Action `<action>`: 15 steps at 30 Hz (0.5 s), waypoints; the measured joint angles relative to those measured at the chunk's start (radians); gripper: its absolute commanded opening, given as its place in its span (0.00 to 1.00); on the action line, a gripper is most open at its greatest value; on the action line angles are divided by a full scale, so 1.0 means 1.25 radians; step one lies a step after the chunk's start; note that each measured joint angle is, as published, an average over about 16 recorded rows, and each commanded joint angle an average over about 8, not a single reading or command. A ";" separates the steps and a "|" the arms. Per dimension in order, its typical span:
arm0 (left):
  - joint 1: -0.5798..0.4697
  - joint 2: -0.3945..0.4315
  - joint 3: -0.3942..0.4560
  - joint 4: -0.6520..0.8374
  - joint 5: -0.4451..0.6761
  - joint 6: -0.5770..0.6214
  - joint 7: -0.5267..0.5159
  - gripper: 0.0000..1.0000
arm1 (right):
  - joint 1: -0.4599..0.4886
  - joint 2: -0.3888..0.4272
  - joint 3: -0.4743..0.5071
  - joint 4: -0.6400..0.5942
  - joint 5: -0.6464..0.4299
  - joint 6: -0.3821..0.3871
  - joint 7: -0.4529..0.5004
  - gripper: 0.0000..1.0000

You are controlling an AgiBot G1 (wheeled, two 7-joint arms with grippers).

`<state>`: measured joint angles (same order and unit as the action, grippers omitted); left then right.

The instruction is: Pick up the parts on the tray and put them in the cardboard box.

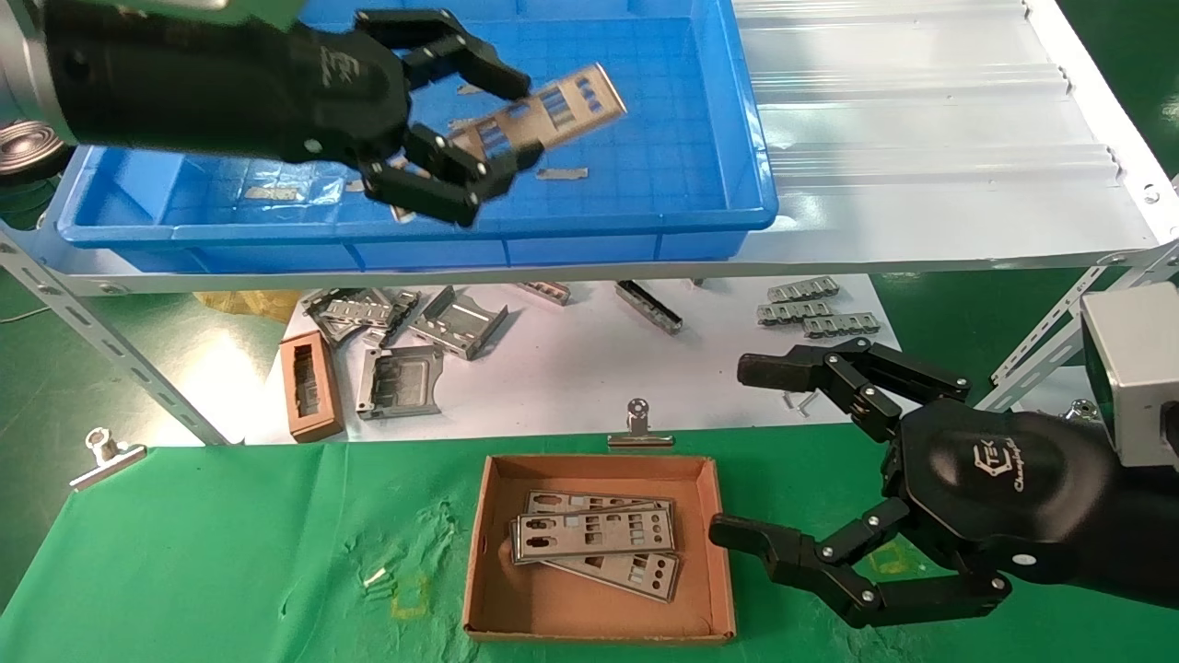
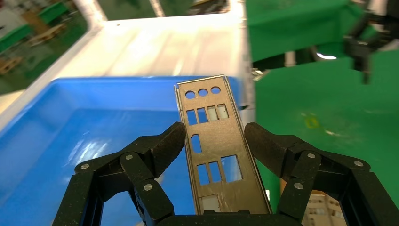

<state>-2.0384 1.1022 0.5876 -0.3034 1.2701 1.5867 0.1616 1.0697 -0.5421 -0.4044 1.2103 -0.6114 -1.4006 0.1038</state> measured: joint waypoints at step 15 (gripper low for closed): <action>0.252 -0.115 0.212 -0.398 -0.164 -0.060 0.058 0.00 | 0.000 0.000 0.000 0.000 0.000 0.000 0.000 1.00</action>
<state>-1.7238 0.9588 0.8522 -0.8005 1.0652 1.5123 0.2347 1.0697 -0.5421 -0.4044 1.2103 -0.6114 -1.4006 0.1038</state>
